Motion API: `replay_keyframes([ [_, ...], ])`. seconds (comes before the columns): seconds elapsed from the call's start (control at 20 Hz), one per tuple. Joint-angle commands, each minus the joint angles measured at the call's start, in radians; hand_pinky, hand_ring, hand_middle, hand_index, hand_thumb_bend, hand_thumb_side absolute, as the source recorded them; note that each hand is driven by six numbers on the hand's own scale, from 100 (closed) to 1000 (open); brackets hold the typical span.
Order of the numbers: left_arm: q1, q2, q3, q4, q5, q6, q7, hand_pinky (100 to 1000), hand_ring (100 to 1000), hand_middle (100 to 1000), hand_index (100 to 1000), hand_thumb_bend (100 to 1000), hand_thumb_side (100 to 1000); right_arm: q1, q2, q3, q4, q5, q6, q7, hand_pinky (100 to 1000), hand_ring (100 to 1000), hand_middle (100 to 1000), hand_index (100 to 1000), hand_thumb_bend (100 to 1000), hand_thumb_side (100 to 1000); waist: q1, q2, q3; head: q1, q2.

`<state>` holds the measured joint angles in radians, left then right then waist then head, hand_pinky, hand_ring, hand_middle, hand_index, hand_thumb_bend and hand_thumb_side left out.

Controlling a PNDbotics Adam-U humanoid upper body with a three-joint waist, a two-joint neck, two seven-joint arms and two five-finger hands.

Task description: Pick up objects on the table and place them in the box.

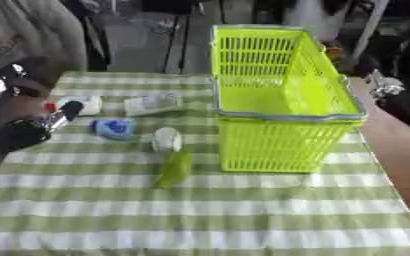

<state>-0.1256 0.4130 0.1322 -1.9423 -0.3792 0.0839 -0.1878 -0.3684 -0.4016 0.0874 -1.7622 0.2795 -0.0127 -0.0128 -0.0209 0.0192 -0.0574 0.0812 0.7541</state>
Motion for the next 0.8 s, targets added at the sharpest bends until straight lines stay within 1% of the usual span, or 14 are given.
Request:
replay_keyframes([
  [0.05,-0.016,0.013,0.0,-0.009,-0.009,0.002,-0.006,730,982,609,898,665,444,-0.01,-0.023,-0.004,-0.009,-0.002,-0.002,0.003,614,570,697,856,267,574,0.001,-0.005,0.0,0.003,0.011],
  [0.1,-0.017,0.013,-0.001,-0.008,-0.013,0.003,-0.009,730,982,609,898,665,444,-0.01,-0.023,-0.004,-0.009,-0.002,-0.002,0.004,614,570,697,856,267,574,0.001,-0.005,0.0,0.003,0.012],
  [0.15,-0.021,0.018,-0.007,-0.006,-0.021,0.004,-0.016,730,953,599,884,714,449,-0.01,-0.024,-0.004,-0.009,-0.002,-0.002,0.004,613,570,697,855,267,573,0.002,-0.005,0.0,0.004,0.013],
  [0.2,-0.041,0.031,-0.035,0.009,-0.056,0.009,-0.047,730,953,599,884,714,449,-0.01,-0.022,-0.002,-0.009,-0.002,-0.002,0.006,613,570,697,855,267,573,0.002,-0.006,-0.001,0.006,0.014],
  [0.3,-0.085,0.044,-0.089,0.038,-0.142,0.007,-0.11,734,926,583,863,764,457,-0.013,-0.019,0.001,-0.009,-0.004,-0.004,0.009,614,571,697,856,267,573,0.002,-0.008,-0.002,0.01,0.016],
  [0.35,-0.106,0.045,-0.114,0.054,-0.187,0.002,-0.137,729,908,568,839,793,465,-0.013,-0.017,0.002,-0.009,-0.004,-0.004,0.01,614,571,697,856,266,574,0.002,-0.009,-0.002,0.011,0.016],
  [0.4,-0.13,0.047,-0.144,0.075,-0.232,-0.006,-0.164,728,904,565,833,801,466,-0.013,-0.016,0.004,-0.009,-0.004,-0.004,0.012,614,571,697,856,266,574,0.001,-0.01,-0.005,0.013,0.016],
  [0.5,-0.158,0.043,-0.178,0.108,-0.296,-0.022,-0.189,725,900,562,825,807,467,-0.013,-0.016,0.004,-0.008,-0.003,-0.004,0.013,614,570,697,856,266,574,0.0,-0.01,-0.006,0.015,0.016],
  [0.55,-0.166,0.042,-0.189,0.12,-0.315,-0.03,-0.194,733,887,563,810,841,497,-0.012,-0.017,0.004,-0.008,-0.001,-0.003,0.013,614,570,696,856,265,573,0.0,-0.01,-0.007,0.015,0.016],
  [0.6,-0.183,0.045,-0.214,0.141,-0.341,-0.043,-0.213,733,887,563,810,841,497,-0.012,-0.017,0.005,-0.007,0.0,-0.003,0.014,614,570,696,856,265,573,0.0,-0.01,-0.011,0.017,0.016],
  [0.65,-0.196,0.043,-0.231,0.16,-0.365,-0.055,-0.227,743,883,568,812,861,520,-0.011,-0.018,0.005,-0.007,-0.001,-0.003,0.014,614,570,696,856,265,573,0.001,-0.01,-0.013,0.017,0.016],
  [0.75,-0.233,0.042,-0.268,0.204,-0.423,-0.081,-0.263,754,877,573,810,915,536,-0.011,-0.017,0.006,-0.007,-0.004,-0.004,0.015,614,570,696,856,272,570,0.002,-0.01,-0.017,0.01,0.016],
  [0.8,-0.251,0.041,-0.282,0.221,-0.449,-0.092,-0.275,762,872,576,806,917,521,-0.012,-0.016,0.007,-0.007,-0.005,-0.005,0.016,614,570,696,856,263,573,0.003,-0.01,-0.018,0.006,0.016],
])
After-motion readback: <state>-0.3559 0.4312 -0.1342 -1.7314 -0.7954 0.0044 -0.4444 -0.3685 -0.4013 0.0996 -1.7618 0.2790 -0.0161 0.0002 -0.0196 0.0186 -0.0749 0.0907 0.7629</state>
